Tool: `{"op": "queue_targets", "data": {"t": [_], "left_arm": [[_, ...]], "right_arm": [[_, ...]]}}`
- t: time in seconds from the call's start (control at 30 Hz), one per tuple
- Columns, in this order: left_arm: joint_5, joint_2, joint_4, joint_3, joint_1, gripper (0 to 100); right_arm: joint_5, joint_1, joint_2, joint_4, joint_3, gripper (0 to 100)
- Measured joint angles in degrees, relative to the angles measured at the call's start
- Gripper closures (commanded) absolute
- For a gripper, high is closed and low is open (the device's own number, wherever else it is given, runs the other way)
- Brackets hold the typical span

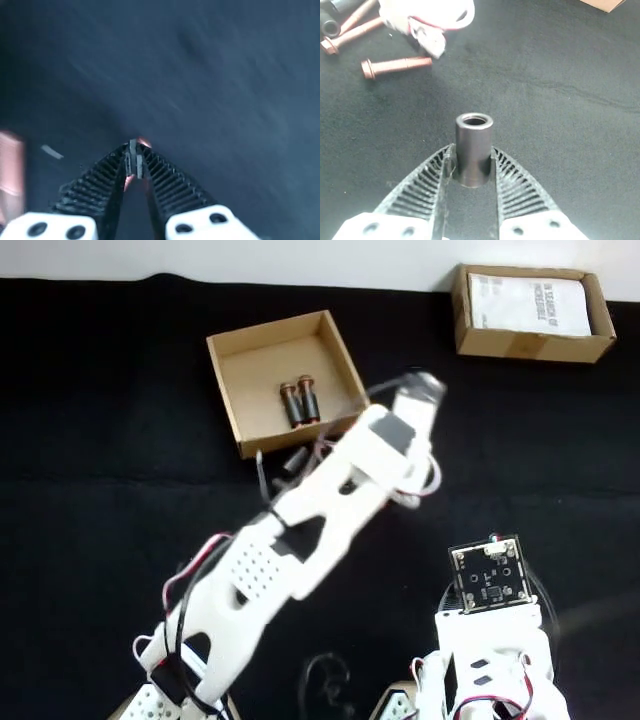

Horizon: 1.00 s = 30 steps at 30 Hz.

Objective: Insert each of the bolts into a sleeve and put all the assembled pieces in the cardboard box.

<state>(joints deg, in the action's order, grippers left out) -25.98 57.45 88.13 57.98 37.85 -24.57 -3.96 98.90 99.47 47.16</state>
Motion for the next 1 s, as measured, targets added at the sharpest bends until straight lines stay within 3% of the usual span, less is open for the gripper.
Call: {"op": "queue_targets", "data": {"t": [0.23,0.6,0.73,1.0], "left_arm": [[0.0,0.0,8.9,5.3,4.0,99],[-1.5,-3.0,12.6,11.8,4.0,99],[-1.7,-12.3,12.6,3.5,7.5,99],[-6.9,-25.1,12.5,-28.7,13.9,99]], "right_arm": [[0.0,0.0,0.0,-0.2,0.0,99.2],[-0.2,0.0,0.0,-0.2,0.0,99.2],[-0.2,0.0,0.0,-0.2,0.0,99.2],[-0.4,0.0,0.0,-0.2,0.0,99.2]]}}
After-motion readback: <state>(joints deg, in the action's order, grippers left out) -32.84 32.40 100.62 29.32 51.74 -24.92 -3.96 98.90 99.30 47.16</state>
